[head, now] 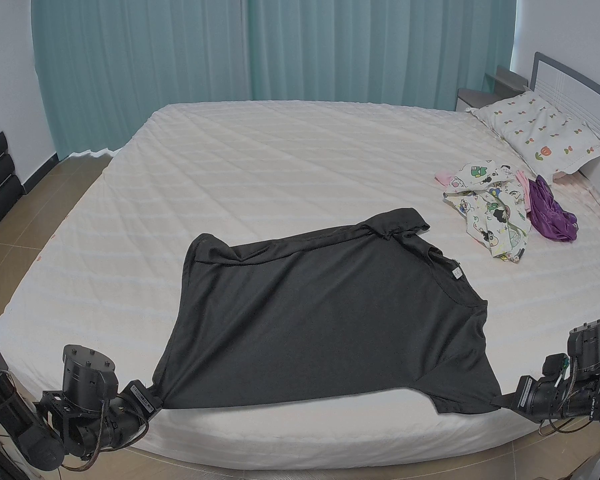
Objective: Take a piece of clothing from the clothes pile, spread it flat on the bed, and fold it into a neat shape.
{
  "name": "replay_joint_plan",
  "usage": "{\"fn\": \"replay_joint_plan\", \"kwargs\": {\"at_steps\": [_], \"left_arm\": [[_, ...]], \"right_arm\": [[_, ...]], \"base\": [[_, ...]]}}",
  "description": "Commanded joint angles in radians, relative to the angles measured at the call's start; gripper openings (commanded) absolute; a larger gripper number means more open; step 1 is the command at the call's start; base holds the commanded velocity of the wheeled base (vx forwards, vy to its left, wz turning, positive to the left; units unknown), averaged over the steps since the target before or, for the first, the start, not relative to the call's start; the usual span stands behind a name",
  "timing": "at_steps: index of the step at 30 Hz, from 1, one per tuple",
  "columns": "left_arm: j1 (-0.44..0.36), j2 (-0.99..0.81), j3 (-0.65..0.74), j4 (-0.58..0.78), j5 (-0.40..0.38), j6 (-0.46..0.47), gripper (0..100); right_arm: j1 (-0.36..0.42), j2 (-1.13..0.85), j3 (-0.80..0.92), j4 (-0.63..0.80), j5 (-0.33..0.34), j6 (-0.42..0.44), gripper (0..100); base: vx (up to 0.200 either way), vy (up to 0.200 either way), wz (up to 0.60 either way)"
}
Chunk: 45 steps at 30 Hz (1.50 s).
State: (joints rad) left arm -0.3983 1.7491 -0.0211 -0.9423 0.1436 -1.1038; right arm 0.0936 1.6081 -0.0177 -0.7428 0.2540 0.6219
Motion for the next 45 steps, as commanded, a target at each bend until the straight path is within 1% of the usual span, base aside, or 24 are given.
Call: {"fn": "replay_joint_plan", "kwargs": {"at_steps": [1, 4, 5, 6, 12, 14, 15, 16, 18, 19, 21, 24, 26, 29, 31, 34, 37, 38, 39, 45], "left_arm": [[-0.007, 0.003, 0.020, 0.000, 0.007, -0.001, 0], [-0.014, 0.004, 0.020, -0.001, 0.007, 0.002, 0], [-0.019, 0.007, 0.020, 0.000, 0.007, 0.004, 100], [-0.022, 0.009, 0.020, -0.001, 0.008, 0.004, 100], [-0.022, 0.000, 0.009, -0.012, 0.008, 0.004, 100], [-0.011, -0.008, -0.003, -0.015, 0.010, 0.009, 100], [0.009, -0.036, -0.033, -0.021, 0.010, 0.030, 100], [0.012, -0.039, -0.034, -0.021, 0.010, 0.032, 100], [0.039, -0.077, -0.076, -0.018, 0.008, 0.068, 100], [0.056, -0.106, -0.123, -0.007, 0.004, 0.102, 100], [0.065, -0.108, -0.171, -0.001, 0.002, 0.124, 100], [0.067, -0.102, -0.235, 0.014, -0.004, 0.131, 100], [0.067, -0.069, -0.255, 0.014, -0.006, 0.127, 100], [0.067, -0.033, -0.247, 0.007, -0.012, 0.125, 100], [0.076, -0.011, -0.246, 0.007, -0.044, 0.122, 100], [0.076, -0.013, -0.238, 0.010, -0.064, 0.119, 100], [0.072, -0.010, -0.231, 0.008, -0.065, 0.119, 100], [0.070, -0.011, -0.227, 0.008, -0.065, 0.117, 100], [0.070, -0.011, -0.224, 0.008, -0.065, 0.117, 100], [0.068, -0.013, -0.215, 0.008, -0.064, 0.117, 100]], "right_arm": [[0.000, -0.027, 0.018, 0.008, 0.001, -0.007, 0], [0.000, -0.014, 0.018, 0.013, 0.001, -0.008, 0], [0.000, -0.008, 0.018, 0.014, 0.001, -0.008, 0], [0.000, 0.000, 0.018, 0.013, 0.002, -0.008, 100], [-0.003, -0.020, -0.007, 0.000, 0.002, -0.001, 100], [-0.018, -0.045, -0.031, 0.000, 0.004, 0.005, 100], [-0.051, -0.088, -0.068, 0.013, 0.008, 0.009, 100], [-0.054, -0.091, -0.071, 0.013, 0.008, 0.009, 100], [-0.078, -0.126, -0.113, 0.016, 0.014, 0.015, 100], [-0.101, -0.145, -0.145, 0.013, 0.014, 0.045, 100], [-0.112, -0.151, -0.183, 0.014, 0.017, 0.102, 100], [-0.114, -0.146, -0.235, 0.014, 0.019, 0.165, 100], [-0.109, -0.134, -0.255, 0.008, 0.019, 0.182, 100], [-0.103, -0.123, -0.252, 0.003, 0.021, 0.203, 100], [-0.101, -0.120, -0.242, 0.005, 0.025, 0.219, 100], [-0.101, -0.123, -0.239, 0.005, 0.044, 0.219, 100], [-0.098, -0.126, -0.232, 0.006, 0.047, 0.216, 100], [-0.075, -0.125, -0.223, 0.002, 0.045, 0.217, 100], [-0.071, -0.123, -0.220, 0.002, 0.040, 0.216, 100], [-0.064, -0.126, -0.216, 0.002, 0.039, 0.216, 100]], "base": [[0.000, 0.000, 0.00], [0.000, 0.000, 0.00], [0.000, 0.000, 0.00], [0.000, 0.000, 0.00], [0.000, 0.000, 0.00], [0.000, 0.000, 0.00], [0.000, 0.000, 0.00], [0.000, 0.000, 0.00], [0.000, 0.000, 0.00], [0.000, 0.000, 0.00], [0.000, 0.000, 0.00], [0.000, 0.000, 0.00], [0.000, 0.000, 0.00], [0.000, 0.000, 0.00], [0.000, 0.000, 0.00], [0.200, 0.000, 0.00], [0.200, 0.000, 0.00], [0.200, 0.000, 0.00], [0.200, 0.000, 0.00], [0.200, 0.000, 0.00]]}}
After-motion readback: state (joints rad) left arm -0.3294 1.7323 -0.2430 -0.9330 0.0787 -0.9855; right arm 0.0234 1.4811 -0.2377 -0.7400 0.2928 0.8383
